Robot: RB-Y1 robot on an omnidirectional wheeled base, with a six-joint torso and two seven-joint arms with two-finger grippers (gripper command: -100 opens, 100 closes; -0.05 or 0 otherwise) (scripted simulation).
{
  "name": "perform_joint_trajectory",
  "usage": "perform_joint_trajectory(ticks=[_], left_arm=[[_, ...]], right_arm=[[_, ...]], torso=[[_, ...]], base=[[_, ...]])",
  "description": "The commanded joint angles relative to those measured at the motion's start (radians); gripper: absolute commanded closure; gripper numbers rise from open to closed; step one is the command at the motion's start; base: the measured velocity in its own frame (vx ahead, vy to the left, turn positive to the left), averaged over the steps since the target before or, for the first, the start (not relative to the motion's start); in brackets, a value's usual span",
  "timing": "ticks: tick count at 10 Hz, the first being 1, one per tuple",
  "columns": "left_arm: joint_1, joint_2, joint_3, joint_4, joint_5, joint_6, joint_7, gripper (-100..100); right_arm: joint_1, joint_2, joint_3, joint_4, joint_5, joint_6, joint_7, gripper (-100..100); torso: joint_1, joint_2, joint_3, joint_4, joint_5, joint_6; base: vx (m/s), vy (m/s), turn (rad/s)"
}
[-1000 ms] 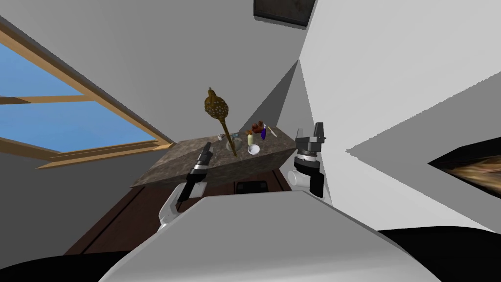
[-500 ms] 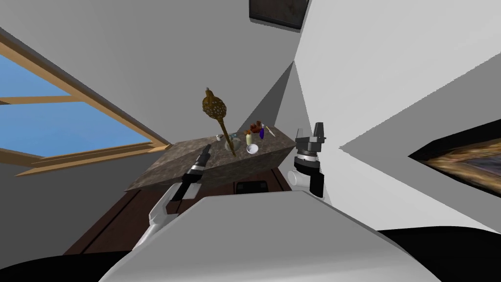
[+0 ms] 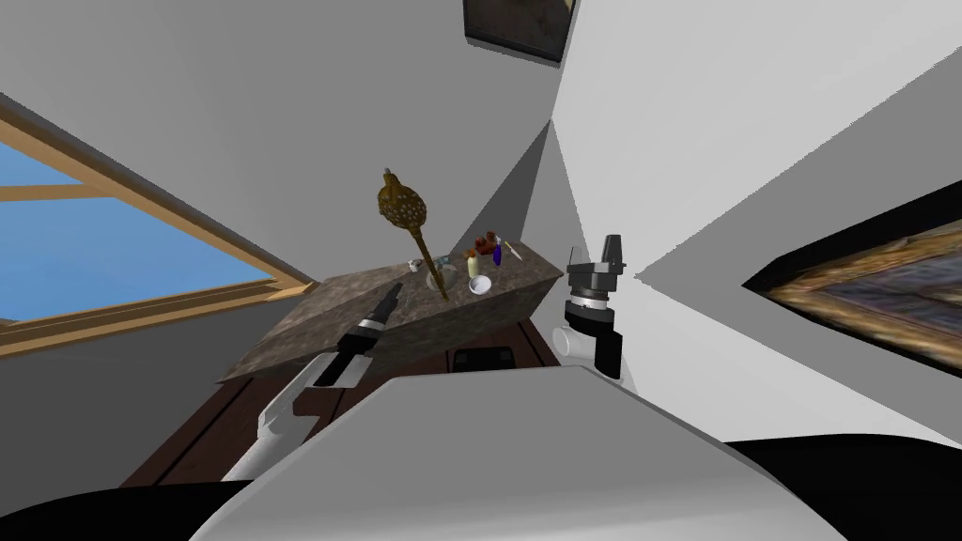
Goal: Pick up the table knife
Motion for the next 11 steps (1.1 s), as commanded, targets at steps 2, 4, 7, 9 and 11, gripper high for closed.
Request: perform_joint_trajectory(ticks=[2,4,7,9,11], left_arm=[[0.001,0.064,-0.003,0.042,0.003,0.016,-0.001,-100],[0.006,0.112,-0.004,0.075,0.008,0.029,0.000,-100],[0.015,0.199,-0.013,0.142,0.019,0.058,0.005,-100],[0.019,0.251,-0.020,0.177,0.025,0.074,0.007,-100],[0.027,0.322,-0.039,0.244,0.038,0.108,0.013,-100]], right_arm=[[0.000,0.000,0.000,0.000,0.000,0.000,0.000,0],[0.000,0.000,0.000,0.000,0.000,0.000,0.000,0],[0.000,0.000,0.000,0.000,0.000,0.000,0.000,0],[0.000,0.000,0.000,0.000,0.000,0.000,0.000,0],[0.000,0.000,0.000,0.000,0.000,0.000,0.000,0]], torso=[[0.000,0.000,0.000,0.000,0.000,0.001],[0.000,-0.001,0.000,0.000,0.000,0.000],[0.000,-0.001,0.000,0.000,0.000,0.000],[-0.001,-0.001,-0.001,0.000,0.000,0.001],[-0.001,-0.001,-0.001,0.000,0.000,0.000]], base=[[-0.009,-0.009,-0.092],[-0.007,-0.011,-0.097],[-0.005,-0.013,-0.111],[-0.002,-0.025,-0.137],[0.004,-0.023,-0.181]])
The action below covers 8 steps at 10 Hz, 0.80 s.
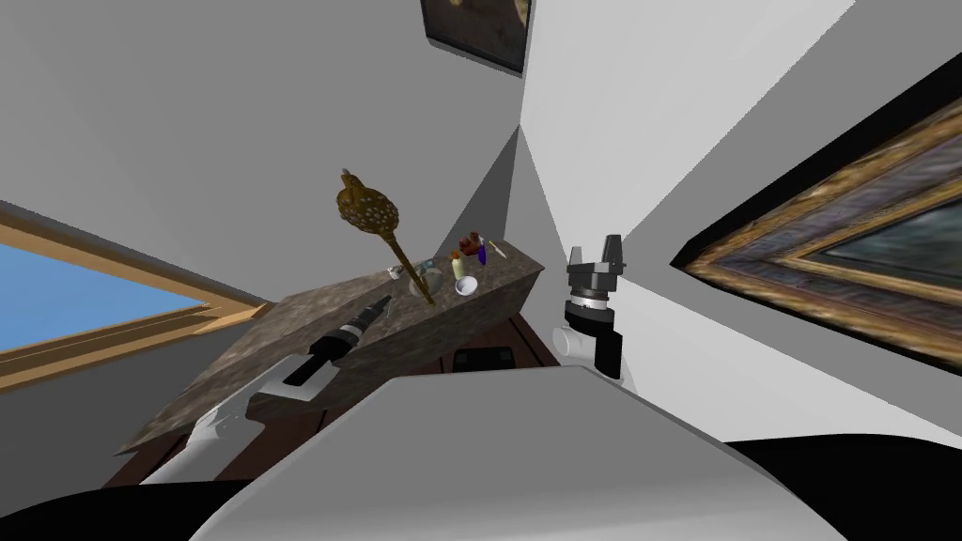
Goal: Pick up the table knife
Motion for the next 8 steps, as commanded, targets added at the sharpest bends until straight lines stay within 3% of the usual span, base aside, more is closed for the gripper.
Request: perform_joint_trajectory(ticks=[1,6,7,8], left_arm=[[0.005,0.038,-0.005,0.025,0.004,0.007,0.001,-100],[0.021,0.190,-0.064,0.153,0.032,0.080,0.016,-100],[0.021,0.190,-0.064,0.159,0.032,0.080,0.016,-100],[0.024,0.223,-0.083,0.191,0.039,0.099,0.021,-100]], right_arm=[[0.000,0.000,0.000,0.000,0.000,0.000,0.000,0],[0.000,0.000,0.000,0.000,0.000,0.000,0.000,0],[0.000,0.000,0.000,0.000,0.000,0.000,0.000,0],[0.000,0.000,0.000,0.000,0.000,0.000,0.000,0]], torso=[[0.000,0.000,0.000,0.000,0.000,0.000],[0.000,-0.001,0.000,0.000,0.000,0.000],[-0.001,-0.001,0.000,0.000,0.000,0.000],[0.000,-0.001,0.000,0.000,0.000,-0.001]], base=[[0.007,-0.018,-0.080],[0.014,-0.030,-0.161],[0.021,-0.026,-0.084],[0.025,-0.027,-0.158]])
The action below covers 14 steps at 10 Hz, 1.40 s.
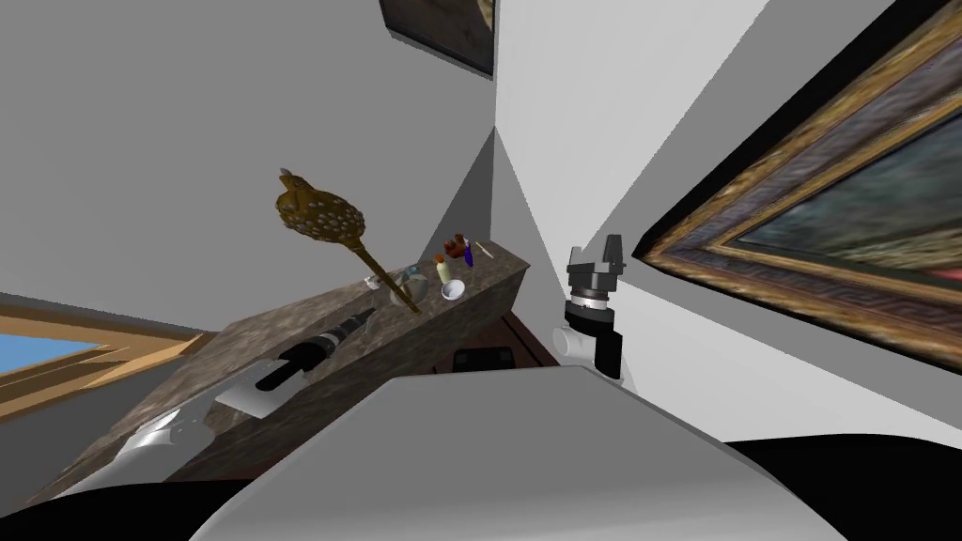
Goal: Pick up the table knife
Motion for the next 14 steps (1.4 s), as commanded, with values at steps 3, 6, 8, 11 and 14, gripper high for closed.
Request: perform_joint_trajectory(ticks=[3,6,8,11,14], left_arm=[[0.023,0.105,-0.064,0.091,0.029,0.070,0.019,-100],[0.031,0.146,-0.108,0.142,0.042,0.103,0.029,-100],[0.035,0.163,-0.129,0.165,0.049,0.118,0.033,-100],[0.049,0.204,-0.203,0.233,0.070,0.166,0.048,-100],[0.052,0.213,-0.222,0.239,0.077,0.178,0.053,-100]], right_arm=[[0.000,0.000,0.000,0.000,0.000,0.000,0.000,0],[0.000,0.000,0.000,0.000,0.000,0.000,0.000,0],[0.000,0.000,0.000,0.000,0.000,0.000,0.000,0],[0.000,0.000,0.000,0.000,0.000,0.000,0.000,0],[0.000,0.000,0.000,0.000,0.000,0.000,0.000,0]], torso=[[-0.001,0.000,0.000,0.000,0.000,0.000],[0.000,-0.001,0.000,0.000,0.000,0.000],[-0.001,-0.001,-0.001,0.000,0.000,0.000],[0.000,0.000,0.000,0.000,0.000,-0.001],[0.000,0.000,0.000,0.000,0.000,0.000]], base=[[0.033,-0.040,-0.217],[0.035,-0.029,-0.123],[0.033,-0.030,-0.147],[0.037,-0.027,-0.150],[0.031,-0.016,-0.095]])
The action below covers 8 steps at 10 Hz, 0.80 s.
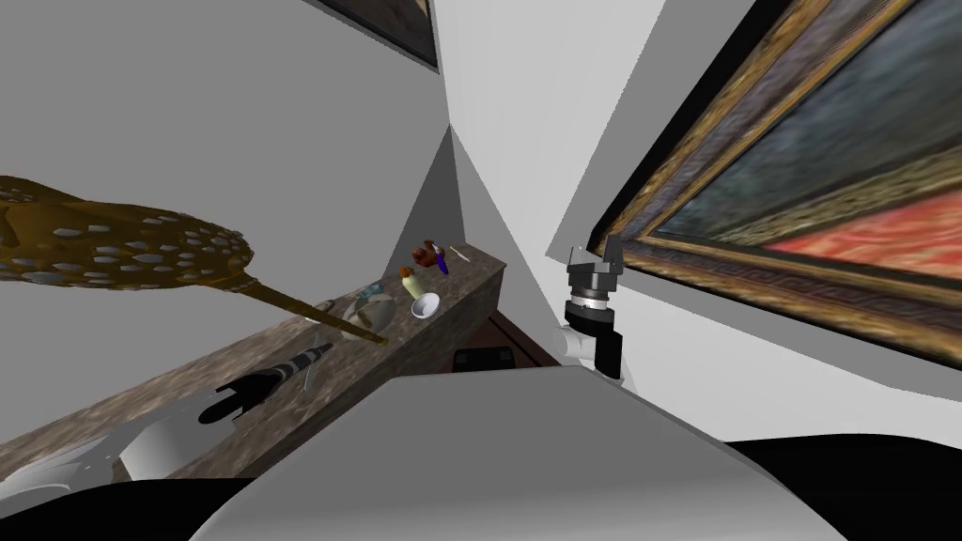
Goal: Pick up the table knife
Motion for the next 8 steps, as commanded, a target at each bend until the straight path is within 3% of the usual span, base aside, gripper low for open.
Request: perform_joint_trajectory(ticks=[1,2,6,7,8], left_arm=[[0.000,0.000,0.000,0.000,0.000,0.000,0.000,0],[-0.009,-0.022,-0.002,0.038,-0.005,-0.021,-0.007,-100],[-0.027,-0.065,-0.007,0.115,-0.016,-0.063,-0.022,-100],[-0.032,-0.056,-0.013,0.102,-0.013,-0.052,-0.018,-100],[-0.033,-0.057,-0.014,0.104,-0.013,-0.054,-0.019,100]], right_arm=[[0.000,0.000,0.000,0.000,0.000,0.000,0.000,0],[0.000,0.000,0.000,0.000,0.000,0.000,0.000,0],[0.000,0.000,0.000,0.000,0.000,0.000,0.000,0],[0.000,0.000,0.000,0.000,0.000,0.000,0.000,0],[0.000,0.000,0.000,0.000,0.000,0.000,0.000,0]], torso=[[0.000,0.000,0.000,0.000,0.000,0.000],[0.000,0.001,0.001,0.000,0.000,0.000],[0.002,0.000,0.000,0.000,0.000,0.000],[0.002,0.000,0.000,0.000,0.001,0.000],[0.001,0.001,0.000,0.000,0.000,0.000]], base=[[0.000,0.000,0.000],[0.019,0.002,-0.087],[0.026,0.010,-0.059],[0.013,0.006,-0.017],[0.000,0.000,0.000]])
